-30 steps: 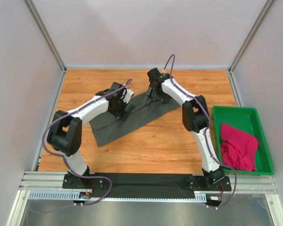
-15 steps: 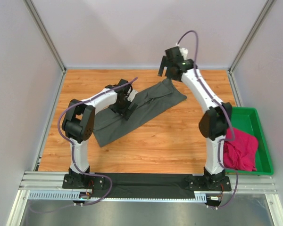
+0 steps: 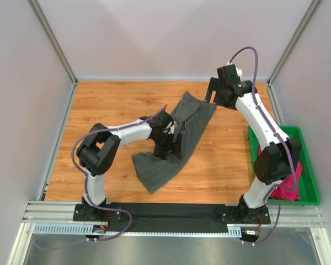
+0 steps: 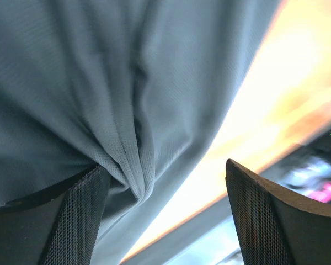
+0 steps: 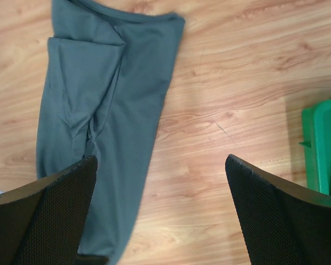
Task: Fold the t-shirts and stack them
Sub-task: Fold the tshirt
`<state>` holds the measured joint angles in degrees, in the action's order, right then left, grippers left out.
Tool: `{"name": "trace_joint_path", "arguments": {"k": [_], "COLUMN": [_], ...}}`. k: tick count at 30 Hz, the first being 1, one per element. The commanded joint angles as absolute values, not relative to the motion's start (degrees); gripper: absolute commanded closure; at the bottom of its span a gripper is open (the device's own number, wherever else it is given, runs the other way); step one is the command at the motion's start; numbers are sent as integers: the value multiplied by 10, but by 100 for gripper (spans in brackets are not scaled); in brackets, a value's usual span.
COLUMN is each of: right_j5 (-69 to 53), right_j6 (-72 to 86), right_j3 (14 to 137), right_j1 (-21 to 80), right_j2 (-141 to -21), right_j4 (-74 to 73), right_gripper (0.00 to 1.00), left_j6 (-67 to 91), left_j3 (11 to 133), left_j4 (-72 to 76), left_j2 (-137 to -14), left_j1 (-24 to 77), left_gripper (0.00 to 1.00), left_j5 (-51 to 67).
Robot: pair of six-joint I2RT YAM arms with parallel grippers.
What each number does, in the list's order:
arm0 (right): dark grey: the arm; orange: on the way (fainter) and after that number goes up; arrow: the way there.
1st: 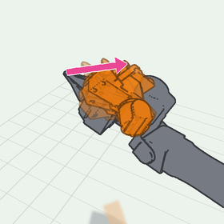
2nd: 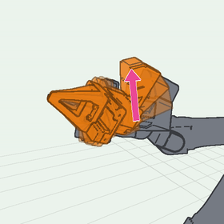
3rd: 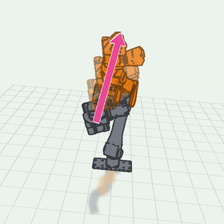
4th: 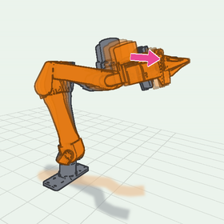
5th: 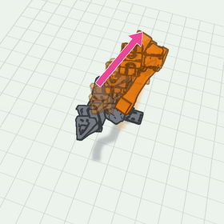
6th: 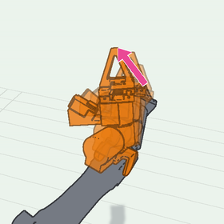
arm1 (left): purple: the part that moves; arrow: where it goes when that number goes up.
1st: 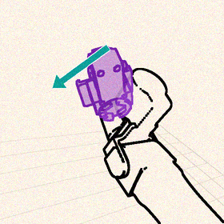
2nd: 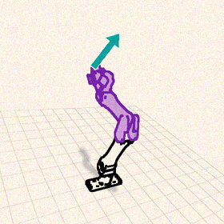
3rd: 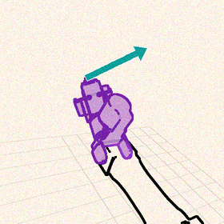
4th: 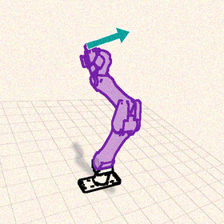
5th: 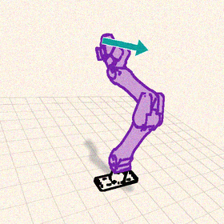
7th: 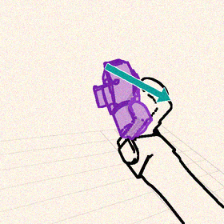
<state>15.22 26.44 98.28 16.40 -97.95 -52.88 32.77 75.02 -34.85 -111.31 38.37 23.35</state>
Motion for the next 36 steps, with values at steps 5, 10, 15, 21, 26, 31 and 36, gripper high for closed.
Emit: {"name": "trace_joint_path", "arguments": {"k": [5, 10, 15, 21, 26, 31, 36], "right_j5": [68, 20, 25, 25, 33, 47, 27], "right_j6": [212, 218, 232, 237, 221, 214, 233], "right_j3": [1012, 1084, 1116, 1150, 1254, 1379, 1464], "right_j1": [164, 180, 208, 225, 241, 250, 252], "right_j2": [-1049, -1163, -1228, -1318, -1403, -1501, -1538], "right_j4": [-469, -491, -488, -514, -543, -549, -445], "right_gripper": [1, 11, 14, 10, 9, 10, 13], "left_j6": [533, 464, 430, 398, 362, 352, 364], "left_j3": [736, 761, 745, 686, 650, 595, 560], "left_j4": [-226, -310, -341, -339, -359, -362, -351], "left_j2": [-1020, -920, -844, -775, -751, -729, -729], "left_j1": [439, 428, 369, 279, 229, 215, 215], "left_gripper": [10, 8, 8, 8, 9, 9, 9], "left_j5": [248, 123, 91, 127, 136, 155, 189]}}
